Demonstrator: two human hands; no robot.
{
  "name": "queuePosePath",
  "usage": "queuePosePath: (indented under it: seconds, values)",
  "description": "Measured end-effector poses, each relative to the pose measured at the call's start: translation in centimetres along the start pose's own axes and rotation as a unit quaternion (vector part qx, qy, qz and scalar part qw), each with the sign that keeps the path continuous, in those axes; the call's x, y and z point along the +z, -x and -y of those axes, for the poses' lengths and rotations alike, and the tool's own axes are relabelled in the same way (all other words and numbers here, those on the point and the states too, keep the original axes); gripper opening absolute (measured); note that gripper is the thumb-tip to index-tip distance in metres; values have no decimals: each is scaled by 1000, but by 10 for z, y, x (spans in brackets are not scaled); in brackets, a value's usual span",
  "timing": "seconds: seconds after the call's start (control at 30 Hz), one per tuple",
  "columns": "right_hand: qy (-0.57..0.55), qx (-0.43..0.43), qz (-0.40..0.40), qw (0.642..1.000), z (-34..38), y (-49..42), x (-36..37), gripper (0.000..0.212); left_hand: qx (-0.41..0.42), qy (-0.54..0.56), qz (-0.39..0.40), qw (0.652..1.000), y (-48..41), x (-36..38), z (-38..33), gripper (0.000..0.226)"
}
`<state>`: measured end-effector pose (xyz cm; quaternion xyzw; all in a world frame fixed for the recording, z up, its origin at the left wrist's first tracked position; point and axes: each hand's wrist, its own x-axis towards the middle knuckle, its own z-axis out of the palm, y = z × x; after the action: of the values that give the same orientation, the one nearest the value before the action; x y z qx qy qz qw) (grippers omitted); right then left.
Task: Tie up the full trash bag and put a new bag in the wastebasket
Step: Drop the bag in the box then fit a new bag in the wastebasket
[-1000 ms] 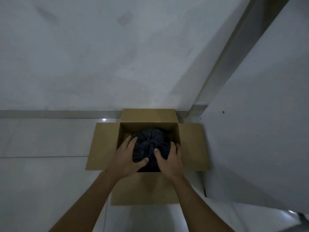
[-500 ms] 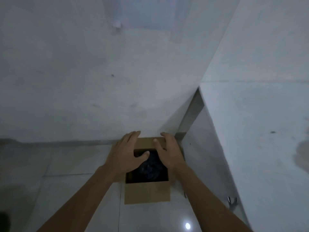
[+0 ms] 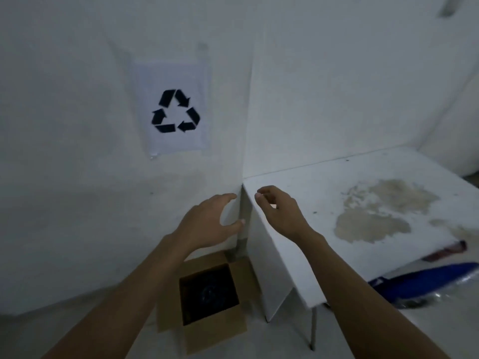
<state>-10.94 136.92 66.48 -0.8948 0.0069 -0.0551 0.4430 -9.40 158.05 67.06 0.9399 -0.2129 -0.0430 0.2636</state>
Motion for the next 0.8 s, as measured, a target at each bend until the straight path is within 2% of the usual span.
queuePosePath:
  seconds: [0.23, 0.47, 0.8]
  values:
    - [-10, 0, -129, 992, -15, 55, -118, 31, 105, 12, 21, 994, -26, 15, -122, 87]
    - [0, 41, -228, 973, -89, 144, -237, 28, 216, 19, 74, 973, -37, 86, -268, 75]
    - [44, 123, -287, 949, -215, 278, -384, 31, 303, 64, 138, 941, -33, 225, -457, 69]
